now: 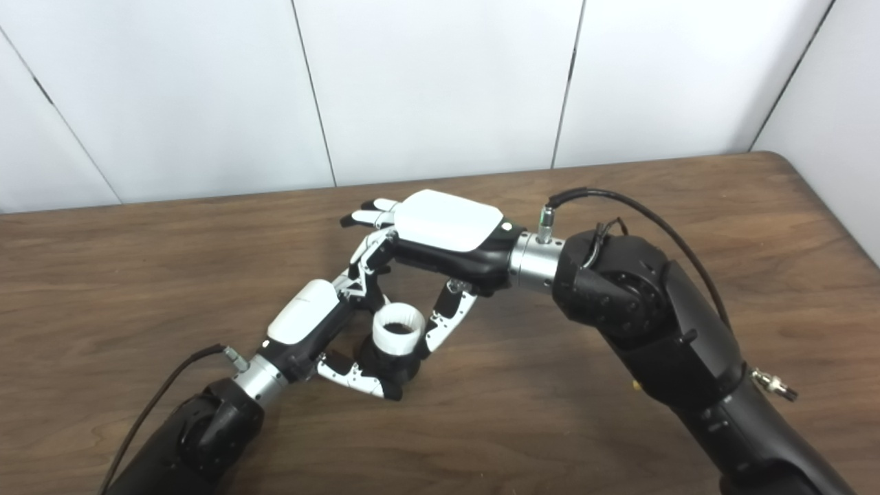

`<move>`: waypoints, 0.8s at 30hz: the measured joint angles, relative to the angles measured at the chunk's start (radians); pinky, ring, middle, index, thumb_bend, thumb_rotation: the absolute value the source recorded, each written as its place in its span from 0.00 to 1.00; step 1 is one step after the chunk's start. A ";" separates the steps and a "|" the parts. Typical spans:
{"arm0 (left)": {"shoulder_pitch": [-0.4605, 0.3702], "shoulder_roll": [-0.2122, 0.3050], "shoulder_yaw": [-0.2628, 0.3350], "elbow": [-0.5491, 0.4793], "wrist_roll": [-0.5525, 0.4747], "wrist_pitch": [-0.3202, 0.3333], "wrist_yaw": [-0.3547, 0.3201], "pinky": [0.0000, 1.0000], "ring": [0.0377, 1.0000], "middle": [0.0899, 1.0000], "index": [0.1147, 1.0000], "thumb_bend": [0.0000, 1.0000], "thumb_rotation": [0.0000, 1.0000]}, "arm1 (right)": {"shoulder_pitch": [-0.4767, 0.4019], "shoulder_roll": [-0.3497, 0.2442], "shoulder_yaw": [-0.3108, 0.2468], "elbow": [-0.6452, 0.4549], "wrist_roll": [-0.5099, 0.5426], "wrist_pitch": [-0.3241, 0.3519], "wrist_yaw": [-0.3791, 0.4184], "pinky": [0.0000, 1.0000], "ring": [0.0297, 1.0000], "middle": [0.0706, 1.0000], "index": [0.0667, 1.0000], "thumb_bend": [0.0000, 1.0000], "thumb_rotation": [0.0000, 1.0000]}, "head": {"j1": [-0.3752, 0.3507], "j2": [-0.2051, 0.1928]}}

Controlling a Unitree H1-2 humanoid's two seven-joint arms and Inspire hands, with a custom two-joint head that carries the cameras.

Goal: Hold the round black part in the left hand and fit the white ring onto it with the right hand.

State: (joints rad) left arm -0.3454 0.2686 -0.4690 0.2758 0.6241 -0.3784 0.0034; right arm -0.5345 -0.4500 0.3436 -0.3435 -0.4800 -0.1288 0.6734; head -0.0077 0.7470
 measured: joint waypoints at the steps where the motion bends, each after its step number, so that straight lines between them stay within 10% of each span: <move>1: 0.000 0.000 -0.002 -0.002 0.000 0.005 0.000 1.00 0.94 0.70 0.41 0.52 0.06 | 0.000 0.000 0.000 0.003 -0.003 -0.001 0.000 1.00 0.97 0.72 0.44 0.52 0.14 | 0.003 -0.002; 24: 0.005 -0.001 -0.020 -0.029 0.000 0.030 -0.004 1.00 0.95 0.71 0.41 0.52 0.06 | -0.013 0.029 0.021 0.072 -0.040 -0.044 -0.002 1.00 0.98 0.73 0.44 0.52 0.14 | 0.014 -0.014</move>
State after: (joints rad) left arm -0.3404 0.2678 -0.4895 0.2470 0.6241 -0.3480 -0.0009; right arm -0.5476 -0.4214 0.3647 -0.2711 -0.5197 -0.1730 0.6719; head 0.0061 0.7332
